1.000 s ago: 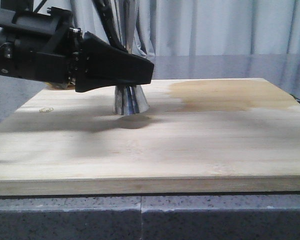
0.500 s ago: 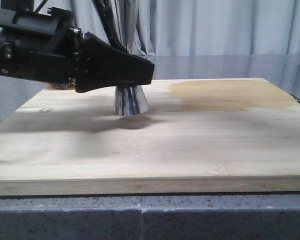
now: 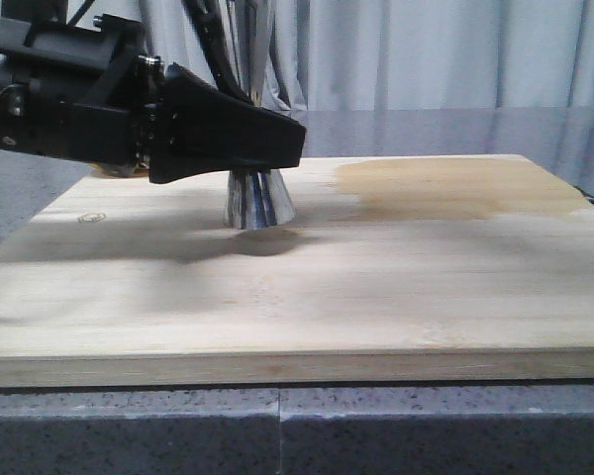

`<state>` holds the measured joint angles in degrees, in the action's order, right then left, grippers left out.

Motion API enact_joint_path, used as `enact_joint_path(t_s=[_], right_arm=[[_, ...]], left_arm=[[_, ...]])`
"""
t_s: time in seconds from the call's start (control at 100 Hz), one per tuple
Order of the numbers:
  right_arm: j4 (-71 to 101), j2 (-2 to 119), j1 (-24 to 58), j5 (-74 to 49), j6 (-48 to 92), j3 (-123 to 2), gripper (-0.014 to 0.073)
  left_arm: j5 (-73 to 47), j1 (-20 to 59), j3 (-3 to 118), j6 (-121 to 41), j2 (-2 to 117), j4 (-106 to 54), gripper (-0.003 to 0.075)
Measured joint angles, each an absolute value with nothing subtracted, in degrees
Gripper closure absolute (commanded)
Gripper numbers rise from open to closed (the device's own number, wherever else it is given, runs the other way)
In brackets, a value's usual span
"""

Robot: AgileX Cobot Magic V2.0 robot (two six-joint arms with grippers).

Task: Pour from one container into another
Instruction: 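Keep pouring from the beaker into the jigger cup with the right gripper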

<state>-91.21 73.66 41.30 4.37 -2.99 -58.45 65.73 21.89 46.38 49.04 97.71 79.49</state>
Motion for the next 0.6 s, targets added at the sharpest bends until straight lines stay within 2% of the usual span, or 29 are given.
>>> enact_joint_path(t_s=[0.6], right_arm=[[-94.67,73.66,41.3,4.48,-2.99,-58.45,0.0422]], left_arm=[[65.73,21.89,46.38,49.04,97.71,79.49,0.0722]])
